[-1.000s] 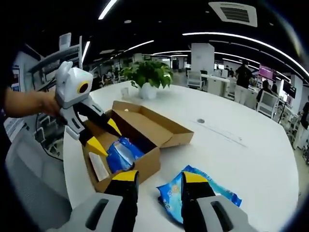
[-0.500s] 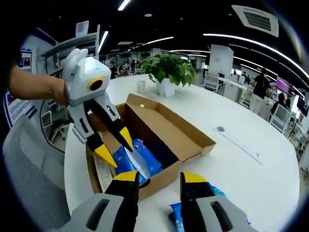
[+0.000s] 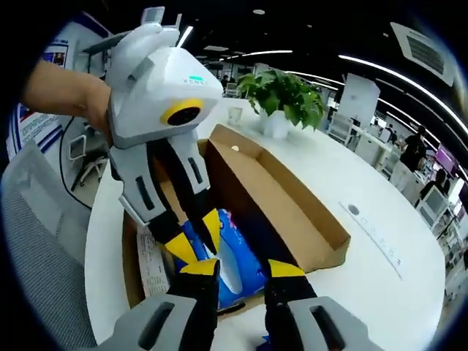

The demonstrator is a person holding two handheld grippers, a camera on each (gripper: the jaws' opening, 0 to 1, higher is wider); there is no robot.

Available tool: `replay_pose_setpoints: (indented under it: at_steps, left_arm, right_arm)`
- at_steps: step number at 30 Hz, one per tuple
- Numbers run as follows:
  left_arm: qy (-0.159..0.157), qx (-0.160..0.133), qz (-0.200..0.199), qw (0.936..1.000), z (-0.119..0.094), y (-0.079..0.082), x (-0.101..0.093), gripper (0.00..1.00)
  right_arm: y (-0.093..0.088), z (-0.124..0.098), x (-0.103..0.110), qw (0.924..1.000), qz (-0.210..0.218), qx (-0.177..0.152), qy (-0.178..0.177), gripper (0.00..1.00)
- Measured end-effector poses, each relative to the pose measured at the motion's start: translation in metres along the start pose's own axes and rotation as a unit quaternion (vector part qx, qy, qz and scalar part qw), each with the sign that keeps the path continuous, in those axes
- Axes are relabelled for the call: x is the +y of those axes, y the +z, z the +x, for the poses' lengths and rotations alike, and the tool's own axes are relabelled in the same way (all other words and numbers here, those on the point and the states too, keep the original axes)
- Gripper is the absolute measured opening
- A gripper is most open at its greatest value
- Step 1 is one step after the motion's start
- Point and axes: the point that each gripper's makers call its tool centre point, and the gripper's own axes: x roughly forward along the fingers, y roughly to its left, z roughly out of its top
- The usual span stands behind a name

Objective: Operate the shoe box by opening the lid, removing the specified soft item, and placing it in the target area until the item is outside and the box remains undamaged.

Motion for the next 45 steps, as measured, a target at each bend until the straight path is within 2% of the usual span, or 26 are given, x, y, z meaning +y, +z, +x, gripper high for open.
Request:
replay_pose_setpoints:
  at_steps: [5,7,13,15,18,24,31,45]
  left_arm:
    - [-0.006,0.007,-0.001,1.0,0.001,-0.005,-0.002,0.02]
    - [-0.012,0.009,0.001,0.9999,0.002,-0.006,-0.005,0.0]
    - [-0.015,0.005,-0.001,0.9999,-0.001,-0.005,-0.008,0.0]
    - [-0.015,0.003,0.0,0.9999,-0.002,-0.005,-0.008,0.0]
    - [-0.015,-0.002,0.003,0.9999,-0.004,-0.004,-0.009,0.0]
    - [-0.008,-0.011,-0.001,0.9999,-0.011,-0.002,-0.009,0.0]
    - [0.009,-0.04,-0.012,0.9991,-0.033,0.014,-0.003,0.0]
    - [0.024,-0.066,0.008,0.9975,-0.066,0.039,-0.011,0.0]
  right_arm:
    - [-0.008,0.012,0.0,0.9995,-0.006,0.03,-0.003,0.12]
    - [-0.005,0.017,0.0,0.9996,-0.004,0.029,0.0,0.11]
    - [-0.01,0.029,0.001,0.9984,-0.02,0.053,-0.001,0.06]
    - [-0.011,0.031,0.001,0.9983,-0.019,0.055,-0.001,0.01]
    - [-0.01,0.031,0.0,0.9984,-0.016,0.055,-0.003,0.0]
    - [0.004,0.026,-0.005,0.999,-0.023,0.035,-0.013,0.0]
    - [0.027,0.018,-0.011,0.9995,-0.015,0.005,-0.028,0.0]
    - [0.063,-0.008,-0.016,0.998,-0.033,-0.029,-0.045,0.0]
